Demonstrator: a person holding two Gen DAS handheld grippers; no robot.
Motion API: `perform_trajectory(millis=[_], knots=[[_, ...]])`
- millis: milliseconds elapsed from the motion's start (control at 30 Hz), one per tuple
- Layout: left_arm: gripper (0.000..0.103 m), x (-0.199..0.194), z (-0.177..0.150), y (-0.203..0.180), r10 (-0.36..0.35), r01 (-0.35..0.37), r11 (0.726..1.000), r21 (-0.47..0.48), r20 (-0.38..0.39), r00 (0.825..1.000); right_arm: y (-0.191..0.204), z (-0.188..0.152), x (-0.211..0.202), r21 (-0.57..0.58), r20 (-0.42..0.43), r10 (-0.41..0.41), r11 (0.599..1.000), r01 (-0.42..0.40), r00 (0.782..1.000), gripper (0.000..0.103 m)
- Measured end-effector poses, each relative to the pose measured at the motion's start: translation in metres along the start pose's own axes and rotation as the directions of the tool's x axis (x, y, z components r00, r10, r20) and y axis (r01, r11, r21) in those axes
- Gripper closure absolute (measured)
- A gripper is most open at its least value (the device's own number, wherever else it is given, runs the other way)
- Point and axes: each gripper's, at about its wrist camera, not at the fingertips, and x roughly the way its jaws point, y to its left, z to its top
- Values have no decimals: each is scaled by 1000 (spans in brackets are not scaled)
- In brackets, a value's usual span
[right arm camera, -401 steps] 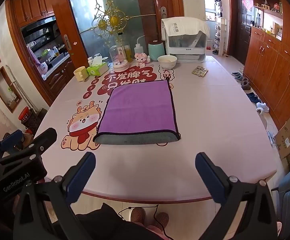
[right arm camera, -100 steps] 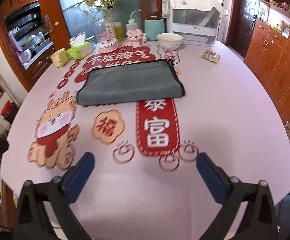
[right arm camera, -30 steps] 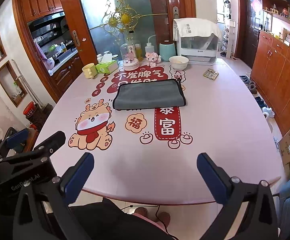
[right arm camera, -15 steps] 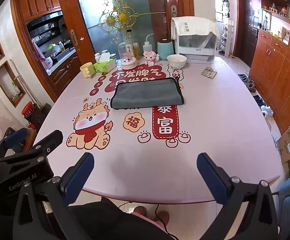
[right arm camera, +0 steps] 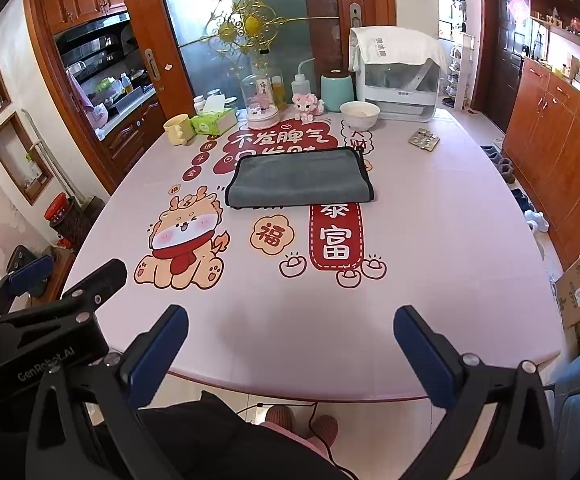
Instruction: Fold towel
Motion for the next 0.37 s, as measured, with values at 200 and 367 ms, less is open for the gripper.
perform_trajectory(millis=[200, 367], knots=[[0, 0, 0, 0, 0, 0, 1000, 1, -1, 1000, 1, -1, 0, 4, -1, -2, 1000, 2, 1000, 0], [0, 0, 0, 0, 1, -1, 1000, 1, -2, 1000, 0, -1, 1, 3, -2, -2, 1000, 2, 1000, 0]])
